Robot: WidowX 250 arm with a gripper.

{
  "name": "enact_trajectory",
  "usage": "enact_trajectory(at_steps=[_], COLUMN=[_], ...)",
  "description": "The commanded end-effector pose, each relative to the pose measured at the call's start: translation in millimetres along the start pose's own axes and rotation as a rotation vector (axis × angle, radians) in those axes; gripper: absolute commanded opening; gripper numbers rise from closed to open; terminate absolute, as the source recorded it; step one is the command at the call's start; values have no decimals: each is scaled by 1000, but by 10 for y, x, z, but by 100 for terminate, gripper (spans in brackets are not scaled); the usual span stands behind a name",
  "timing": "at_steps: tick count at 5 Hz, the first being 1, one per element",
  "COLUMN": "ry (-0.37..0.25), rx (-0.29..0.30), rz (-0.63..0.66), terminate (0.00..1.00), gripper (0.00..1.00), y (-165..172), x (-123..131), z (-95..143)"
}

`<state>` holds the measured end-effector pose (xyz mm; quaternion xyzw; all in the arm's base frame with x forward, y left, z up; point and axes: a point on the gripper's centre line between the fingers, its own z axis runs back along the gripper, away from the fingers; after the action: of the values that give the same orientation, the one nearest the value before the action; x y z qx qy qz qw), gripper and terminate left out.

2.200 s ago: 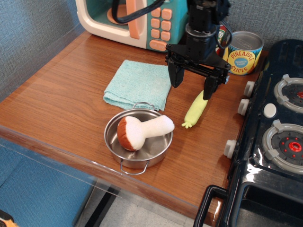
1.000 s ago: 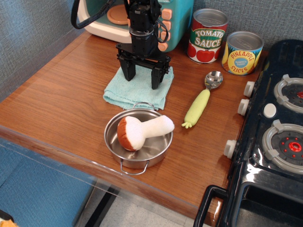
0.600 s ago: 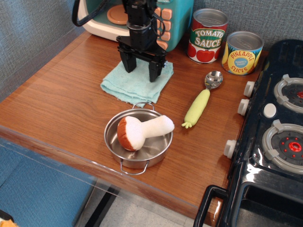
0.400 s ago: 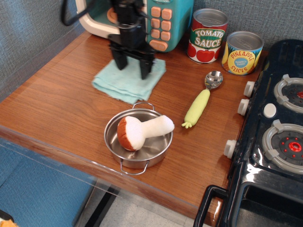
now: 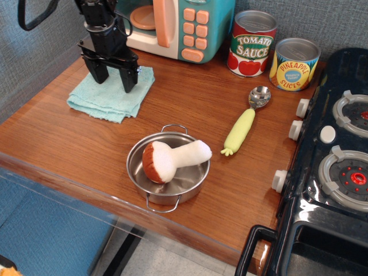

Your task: Move blue cloth to the left, in front of microwave.

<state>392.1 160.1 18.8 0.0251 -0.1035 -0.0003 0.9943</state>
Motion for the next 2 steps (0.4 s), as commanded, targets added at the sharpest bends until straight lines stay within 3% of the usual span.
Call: enact_trajectory(at_steps=[1, 2], ry=[-87, -102], rx=[44, 29], rz=[-43, -61], terminate=[0, 0], gripper=[100, 100], y=[188, 119], x=[212, 259], z=[378, 559])
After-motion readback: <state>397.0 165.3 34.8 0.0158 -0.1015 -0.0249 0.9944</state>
